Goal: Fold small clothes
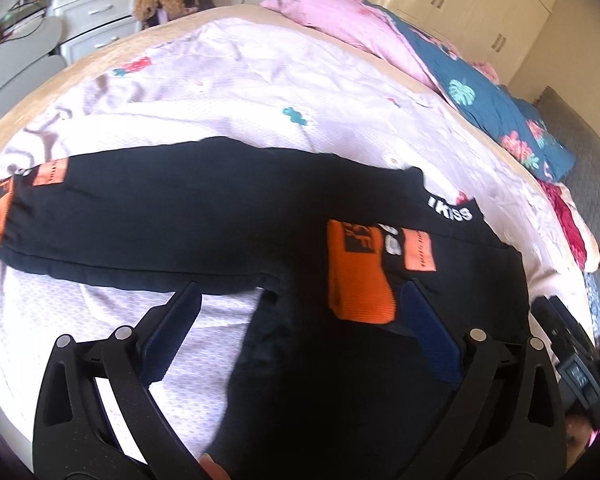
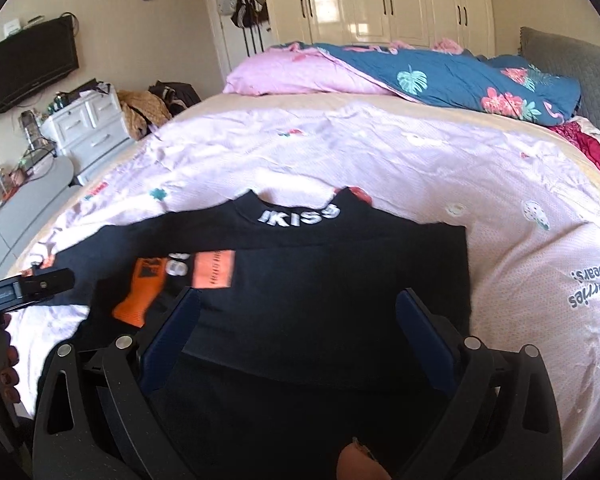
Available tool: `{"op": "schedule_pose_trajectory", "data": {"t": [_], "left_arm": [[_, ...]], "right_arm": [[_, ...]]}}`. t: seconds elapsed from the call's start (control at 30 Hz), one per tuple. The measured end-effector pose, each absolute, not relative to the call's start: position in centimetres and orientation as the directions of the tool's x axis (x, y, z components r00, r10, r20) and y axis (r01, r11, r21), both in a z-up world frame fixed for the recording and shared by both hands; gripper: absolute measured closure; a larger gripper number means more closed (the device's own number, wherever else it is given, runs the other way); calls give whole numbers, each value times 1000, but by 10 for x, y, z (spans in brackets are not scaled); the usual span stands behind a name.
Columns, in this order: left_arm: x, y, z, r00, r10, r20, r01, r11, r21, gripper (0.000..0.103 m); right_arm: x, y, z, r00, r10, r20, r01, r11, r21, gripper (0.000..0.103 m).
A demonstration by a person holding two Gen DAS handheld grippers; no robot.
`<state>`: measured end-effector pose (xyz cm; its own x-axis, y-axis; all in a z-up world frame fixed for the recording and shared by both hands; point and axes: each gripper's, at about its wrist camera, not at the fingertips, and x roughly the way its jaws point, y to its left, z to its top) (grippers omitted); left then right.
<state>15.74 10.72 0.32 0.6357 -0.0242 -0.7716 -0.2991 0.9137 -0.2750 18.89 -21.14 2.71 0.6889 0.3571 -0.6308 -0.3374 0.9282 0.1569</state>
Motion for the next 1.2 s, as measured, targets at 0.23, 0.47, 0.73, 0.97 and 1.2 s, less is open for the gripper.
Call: {"op": "schedule_pose_trajectory", "data": {"t": [0.23, 0.47, 0.73, 0.97, 1.2], "left_arm": [[153, 129, 8, 637, 39, -770, -370, 892, -261, 9], [146, 153, 13, 643, 95, -760, -441, 857, -266, 9], [139, 179, 13, 633, 151, -760, -520, 810, -272, 9], [129, 201, 17, 639, 204, -742, -581, 760, -291, 9], [118, 232, 14, 610, 249, -752, -656, 691, -304, 9]], "right_arm": [[172, -174, 34, 706, 364, -607, -403, 912, 78, 5], [165, -151, 37, 699, 382, -605, -444, 895, 53, 5], [168, -130, 43, 652, 442, -616, -476, 871, 121, 5], [169, -114, 53, 640, 468, -609, -489, 860, 147, 5], [172, -85, 50, 598, 491, -633, -526, 837, 153, 5]]}}
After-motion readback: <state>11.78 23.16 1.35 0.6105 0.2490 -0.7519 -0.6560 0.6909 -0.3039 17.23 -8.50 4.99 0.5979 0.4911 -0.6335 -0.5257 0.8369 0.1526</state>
